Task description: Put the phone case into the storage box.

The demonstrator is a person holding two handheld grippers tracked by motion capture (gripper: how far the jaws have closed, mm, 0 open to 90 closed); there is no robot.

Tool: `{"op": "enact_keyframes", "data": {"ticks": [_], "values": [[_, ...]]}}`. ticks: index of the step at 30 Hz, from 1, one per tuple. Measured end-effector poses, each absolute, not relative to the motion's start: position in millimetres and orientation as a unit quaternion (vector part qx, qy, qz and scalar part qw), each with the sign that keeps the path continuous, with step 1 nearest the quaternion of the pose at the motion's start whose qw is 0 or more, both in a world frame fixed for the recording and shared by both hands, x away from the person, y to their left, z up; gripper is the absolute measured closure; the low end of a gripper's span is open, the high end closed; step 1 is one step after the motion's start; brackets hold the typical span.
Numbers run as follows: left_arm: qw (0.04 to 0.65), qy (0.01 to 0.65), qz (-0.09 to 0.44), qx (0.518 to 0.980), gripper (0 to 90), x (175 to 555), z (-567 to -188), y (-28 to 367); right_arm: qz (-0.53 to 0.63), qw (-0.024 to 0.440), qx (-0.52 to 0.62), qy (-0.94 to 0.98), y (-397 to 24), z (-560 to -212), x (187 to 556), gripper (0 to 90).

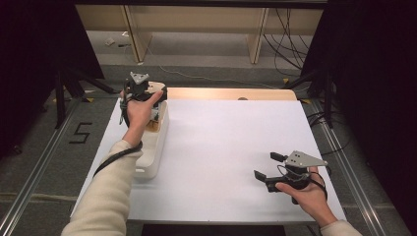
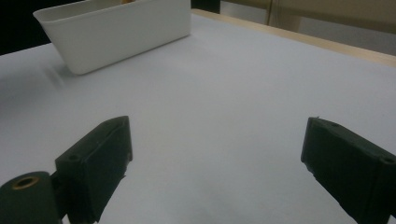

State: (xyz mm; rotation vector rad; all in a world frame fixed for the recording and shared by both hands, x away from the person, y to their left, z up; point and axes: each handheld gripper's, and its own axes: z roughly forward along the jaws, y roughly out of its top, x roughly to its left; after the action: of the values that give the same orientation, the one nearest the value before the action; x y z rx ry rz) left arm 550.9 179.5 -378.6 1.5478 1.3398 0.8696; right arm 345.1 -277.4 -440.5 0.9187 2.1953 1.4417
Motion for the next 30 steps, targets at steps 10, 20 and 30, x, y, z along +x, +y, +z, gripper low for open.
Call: {"op": "enact_keyframes", "data": {"ticks": [10, 20, 30], "values": [[0.438, 0.545, 0.35, 0.624, 10.7, 554.9, -380.0, 181.4, 0.509, 0.178, 0.325, 0.777, -277.7, -440.4, 345.1, 9.9], [0.437, 0.551, 0.342, 0.623, 10.7, 559.1, -381.5, 181.6, 0.509, 0.178, 0.325, 0.777, -278.0, -440.2, 345.0, 9.9], [0.435, 0.548, 0.342, 0.627, 10.7, 562.2, -379.6, 179.4, 0.51, 0.178, 0.325, 0.777, -278.0, -440.3, 345.1, 10.0]]}}
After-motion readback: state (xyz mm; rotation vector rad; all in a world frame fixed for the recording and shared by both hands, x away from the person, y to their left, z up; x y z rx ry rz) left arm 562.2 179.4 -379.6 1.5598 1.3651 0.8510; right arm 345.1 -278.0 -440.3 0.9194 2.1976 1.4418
